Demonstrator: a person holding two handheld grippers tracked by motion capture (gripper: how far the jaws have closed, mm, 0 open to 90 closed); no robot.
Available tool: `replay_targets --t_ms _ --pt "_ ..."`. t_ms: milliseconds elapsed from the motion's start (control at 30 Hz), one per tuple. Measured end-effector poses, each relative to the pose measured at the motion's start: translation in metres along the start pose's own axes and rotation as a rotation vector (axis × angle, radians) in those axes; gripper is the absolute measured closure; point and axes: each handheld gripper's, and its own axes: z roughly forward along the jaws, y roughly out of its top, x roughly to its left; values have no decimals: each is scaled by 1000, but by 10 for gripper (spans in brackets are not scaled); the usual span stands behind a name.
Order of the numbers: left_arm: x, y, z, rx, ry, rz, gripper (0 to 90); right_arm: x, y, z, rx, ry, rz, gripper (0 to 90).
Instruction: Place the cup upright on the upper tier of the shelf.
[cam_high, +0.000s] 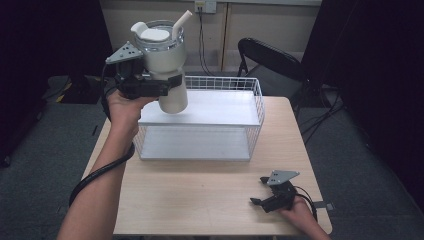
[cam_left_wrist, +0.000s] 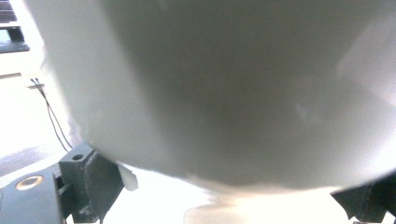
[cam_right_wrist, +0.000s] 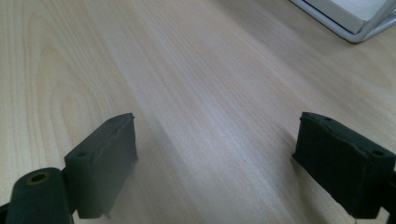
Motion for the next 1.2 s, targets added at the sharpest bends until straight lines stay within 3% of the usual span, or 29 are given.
replay_targets --t_ms 1200 --pt "12 -13 38 30 53 27 104 0 0 0 0 0 1 122"
